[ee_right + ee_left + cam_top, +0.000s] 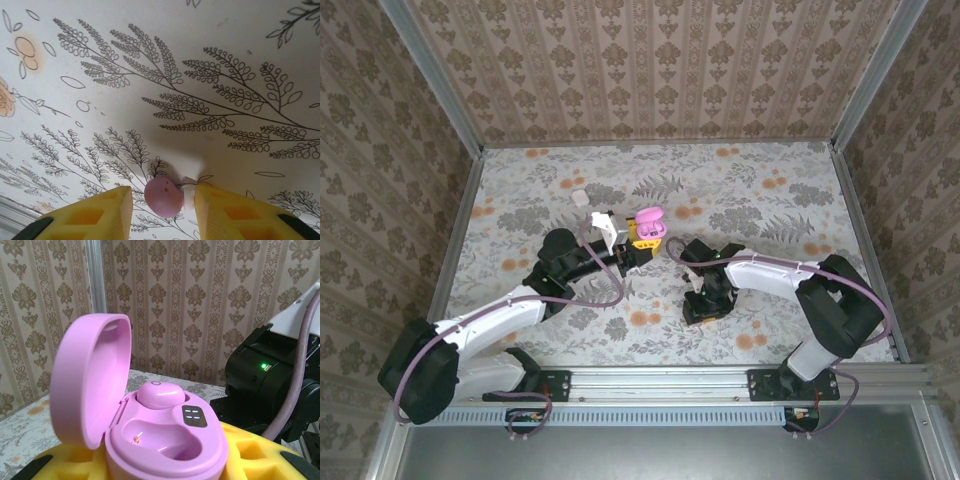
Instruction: Insert wireless bluetooth earbuds into charging case
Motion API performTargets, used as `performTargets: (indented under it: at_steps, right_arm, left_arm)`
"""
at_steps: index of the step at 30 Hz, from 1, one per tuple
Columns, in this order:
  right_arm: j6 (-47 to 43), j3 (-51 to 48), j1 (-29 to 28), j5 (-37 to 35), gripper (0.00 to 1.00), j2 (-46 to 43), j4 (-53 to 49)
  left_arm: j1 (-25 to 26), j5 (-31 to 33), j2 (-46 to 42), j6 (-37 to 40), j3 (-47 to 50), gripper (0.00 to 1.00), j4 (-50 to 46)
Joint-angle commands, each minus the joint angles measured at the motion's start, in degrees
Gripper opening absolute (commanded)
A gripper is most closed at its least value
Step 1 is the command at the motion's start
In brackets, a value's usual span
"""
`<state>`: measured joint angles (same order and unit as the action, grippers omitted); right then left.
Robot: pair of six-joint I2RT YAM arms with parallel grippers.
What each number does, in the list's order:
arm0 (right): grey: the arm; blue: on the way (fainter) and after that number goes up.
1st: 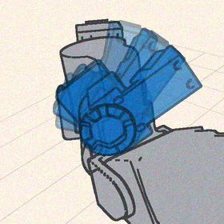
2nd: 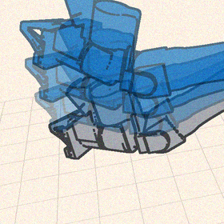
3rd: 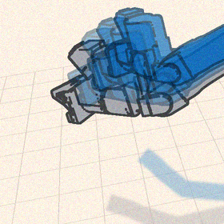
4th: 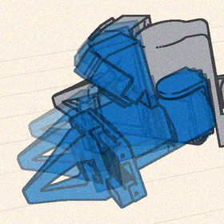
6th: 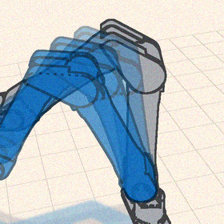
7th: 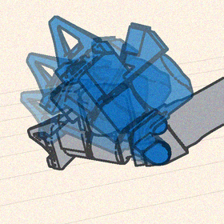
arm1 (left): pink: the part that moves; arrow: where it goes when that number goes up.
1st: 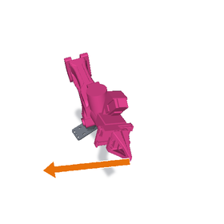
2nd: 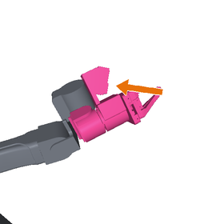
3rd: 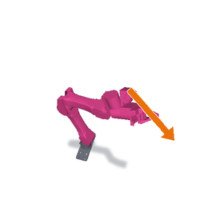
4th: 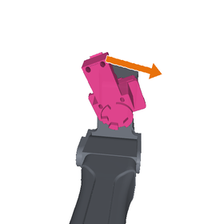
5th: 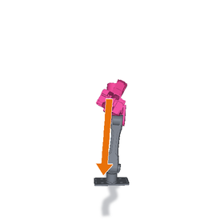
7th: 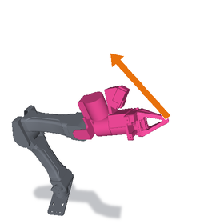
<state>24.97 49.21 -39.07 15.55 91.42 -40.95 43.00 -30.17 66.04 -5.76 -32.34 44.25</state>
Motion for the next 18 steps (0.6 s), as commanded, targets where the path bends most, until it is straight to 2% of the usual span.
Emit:
performTargets:
  at_steps: [1, 14, 18]
  right_arm:
    - [-1.06, 0.99, -0.31, -1.54, 0.4, 1.36, -0.64]
    - [-0.55, 1.53, -0.31, -5.26, 0.34, 1.75, -0.14]
    - [-0.46, 1.92, -0.31, -4.37, 0.34, 2.02, -0.54]
  left_arm:
    - [-0.13, -0.49, -0.65, 1.01, -1.94, 0.35, -0.21]
    - [-0.11, -0.44, -0.65, 1.17, -2.1, 0.35, -0.66]
    - [-0.15, -0.44, -0.64, 1.18, -2.04, 0.35, -0.84]
